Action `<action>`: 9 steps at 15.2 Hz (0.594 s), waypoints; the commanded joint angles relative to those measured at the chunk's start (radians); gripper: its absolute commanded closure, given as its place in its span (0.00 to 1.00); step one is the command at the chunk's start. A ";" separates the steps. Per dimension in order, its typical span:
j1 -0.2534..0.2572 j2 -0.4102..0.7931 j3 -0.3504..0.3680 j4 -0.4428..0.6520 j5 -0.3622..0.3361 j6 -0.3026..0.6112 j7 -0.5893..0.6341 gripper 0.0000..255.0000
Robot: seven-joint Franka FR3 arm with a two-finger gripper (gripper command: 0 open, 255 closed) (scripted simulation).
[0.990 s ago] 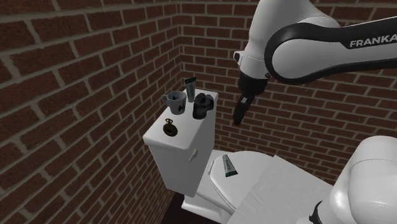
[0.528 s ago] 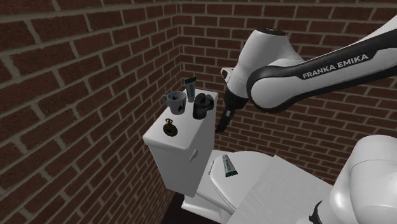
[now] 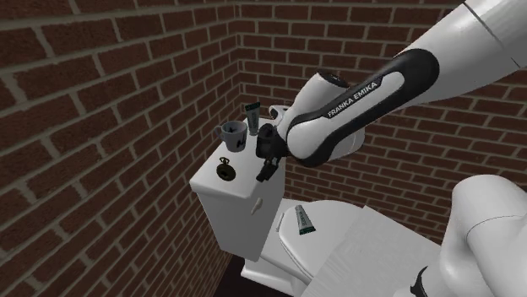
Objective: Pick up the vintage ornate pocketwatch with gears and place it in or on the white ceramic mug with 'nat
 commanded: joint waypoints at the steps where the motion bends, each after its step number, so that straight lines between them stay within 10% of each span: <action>1: 0.230 0.088 -0.176 0.049 0.263 0.091 -0.250 0.00; 3: 0.557 0.193 -0.434 0.160 0.750 0.099 -0.688 0.00; 4: 0.631 0.262 -0.497 0.226 0.987 0.059 -0.900 0.00; 6: 0.529 0.371 -0.398 0.326 1.262 -0.017 -1.155 0.00; 9: 0.513 0.417 -0.384 0.354 1.318 -0.039 -1.192 0.00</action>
